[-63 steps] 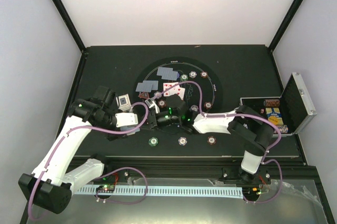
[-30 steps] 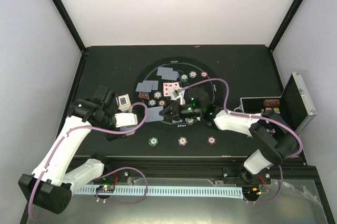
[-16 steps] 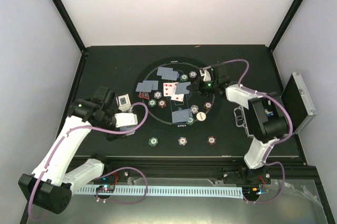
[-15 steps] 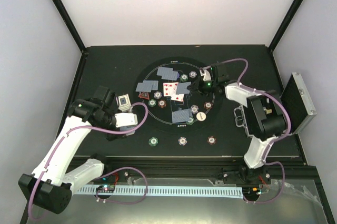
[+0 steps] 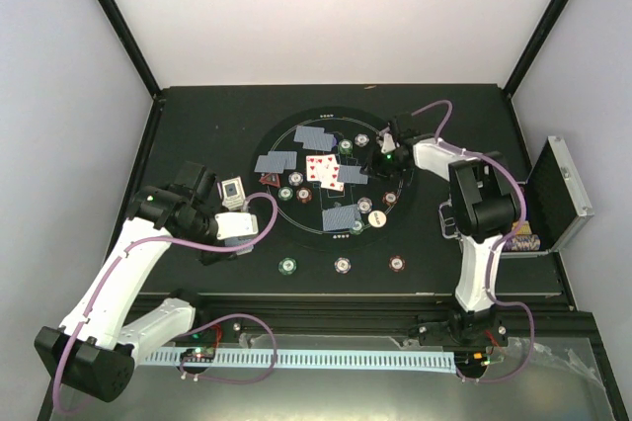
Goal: Distribute texas hold em gaming equipment
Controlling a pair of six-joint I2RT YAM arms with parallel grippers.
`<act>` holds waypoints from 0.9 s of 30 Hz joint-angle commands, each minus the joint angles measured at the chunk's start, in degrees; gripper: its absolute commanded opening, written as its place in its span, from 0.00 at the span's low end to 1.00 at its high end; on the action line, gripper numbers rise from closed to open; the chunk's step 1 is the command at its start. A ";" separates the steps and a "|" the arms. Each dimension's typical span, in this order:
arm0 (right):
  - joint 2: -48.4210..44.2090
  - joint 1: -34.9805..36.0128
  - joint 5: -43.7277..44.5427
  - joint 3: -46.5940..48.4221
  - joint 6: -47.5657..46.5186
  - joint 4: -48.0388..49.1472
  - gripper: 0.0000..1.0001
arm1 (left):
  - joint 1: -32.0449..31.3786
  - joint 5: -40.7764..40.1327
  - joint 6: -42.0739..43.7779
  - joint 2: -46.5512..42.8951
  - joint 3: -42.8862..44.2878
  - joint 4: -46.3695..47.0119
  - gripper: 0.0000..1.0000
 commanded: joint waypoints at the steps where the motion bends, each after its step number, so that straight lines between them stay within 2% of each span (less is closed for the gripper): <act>1: -4.02 -0.25 7.15 1.07 -2.53 -4.96 0.37 | 0.14 0.26 0.58 -0.31 1.13 -1.25 0.02; 4: -7.80 0.17 6.86 -0.75 -1.92 -4.42 0.49 | 0.12 0.57 0.60 -0.25 1.15 -1.17 0.02; 9: -15.82 4.50 2.69 -6.79 1.63 0.55 0.57 | 0.14 0.97 0.47 -0.38 1.26 -1.21 0.02; 16: -26.87 18.71 -7.33 -18.73 14.02 18.15 0.72 | 0.15 1.28 0.38 -0.02 1.51 -1.34 0.02; 22: -29.30 28.65 -11.06 -25.05 26.27 35.77 0.81 | 0.14 2.03 0.20 0.11 1.65 -1.17 0.02; 27: -25.79 35.86 -11.70 -26.48 33.10 46.57 0.81 | 0.14 2.12 0.15 0.59 1.88 -1.08 0.02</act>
